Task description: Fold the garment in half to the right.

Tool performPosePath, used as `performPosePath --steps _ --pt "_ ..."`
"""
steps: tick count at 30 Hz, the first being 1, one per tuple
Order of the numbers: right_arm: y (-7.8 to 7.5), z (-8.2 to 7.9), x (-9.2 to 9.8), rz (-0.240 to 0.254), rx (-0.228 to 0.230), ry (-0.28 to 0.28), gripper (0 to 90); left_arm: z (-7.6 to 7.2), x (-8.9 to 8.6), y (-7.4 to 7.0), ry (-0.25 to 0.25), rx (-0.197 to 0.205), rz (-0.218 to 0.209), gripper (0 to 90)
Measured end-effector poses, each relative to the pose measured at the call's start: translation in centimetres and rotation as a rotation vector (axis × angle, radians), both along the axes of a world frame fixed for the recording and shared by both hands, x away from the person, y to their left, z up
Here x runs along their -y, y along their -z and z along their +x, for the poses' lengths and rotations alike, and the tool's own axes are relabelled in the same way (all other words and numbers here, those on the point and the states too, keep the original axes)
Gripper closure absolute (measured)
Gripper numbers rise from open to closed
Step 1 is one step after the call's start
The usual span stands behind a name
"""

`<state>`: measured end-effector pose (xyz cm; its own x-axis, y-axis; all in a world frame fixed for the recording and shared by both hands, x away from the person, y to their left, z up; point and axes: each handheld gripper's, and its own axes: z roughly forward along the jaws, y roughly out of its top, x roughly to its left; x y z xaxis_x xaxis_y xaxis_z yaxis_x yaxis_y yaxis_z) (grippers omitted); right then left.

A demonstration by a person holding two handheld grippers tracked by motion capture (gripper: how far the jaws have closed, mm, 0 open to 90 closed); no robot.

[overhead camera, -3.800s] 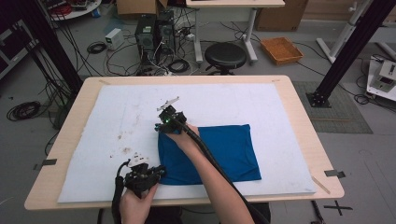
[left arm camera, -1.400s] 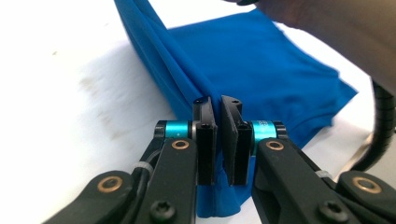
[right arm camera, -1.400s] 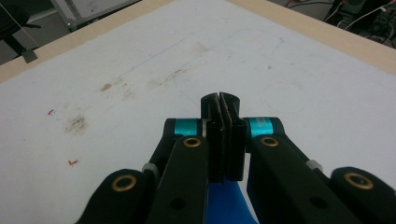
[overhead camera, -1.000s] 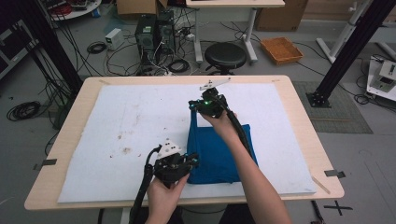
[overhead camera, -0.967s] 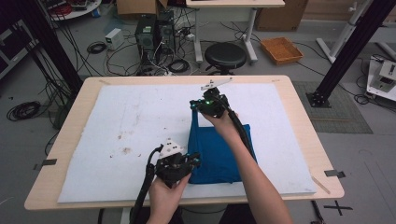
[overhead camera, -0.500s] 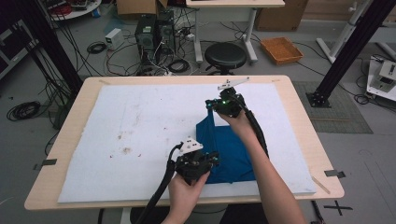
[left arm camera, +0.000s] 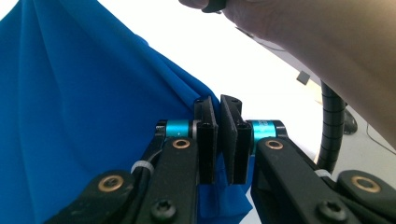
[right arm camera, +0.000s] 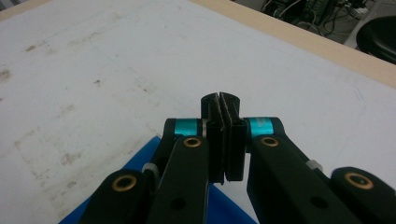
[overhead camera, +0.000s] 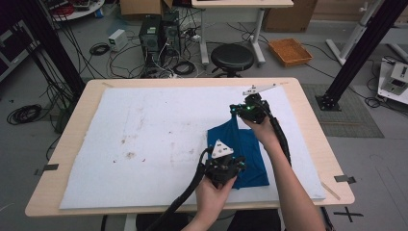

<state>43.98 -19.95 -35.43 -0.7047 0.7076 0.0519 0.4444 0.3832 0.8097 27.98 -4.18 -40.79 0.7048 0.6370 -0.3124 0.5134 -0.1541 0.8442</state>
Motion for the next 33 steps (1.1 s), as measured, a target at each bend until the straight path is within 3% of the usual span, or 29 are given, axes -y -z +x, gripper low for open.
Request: performPosePath --steps 14,17,20,25,33 --pt "1.8 -0.2 4.2 -0.036 -0.029 0.091 89.5 0.6 4.0 1.4 0.056 -0.009 0.048 84.7" --pt "2.3 -0.1 4.7 -0.059 -0.042 0.106 89.5 0.7 4.5 1.8 0.071 -0.015 0.041 84.0" --pt "2.6 -0.2 4.9 -0.063 -0.031 0.115 89.5 0.8 4.7 1.9 0.105 -0.015 0.008 72.5" --pt "3.5 -0.1 5.5 -0.068 -0.041 0.140 89.5 0.4 4.3 1.5 0.167 0.018 -0.038 62.7" --pt "4.4 0.1 6.5 -0.079 -0.064 0.189 85.6 -0.3 1.3 -0.7 0.160 0.080 -0.036 61.5"
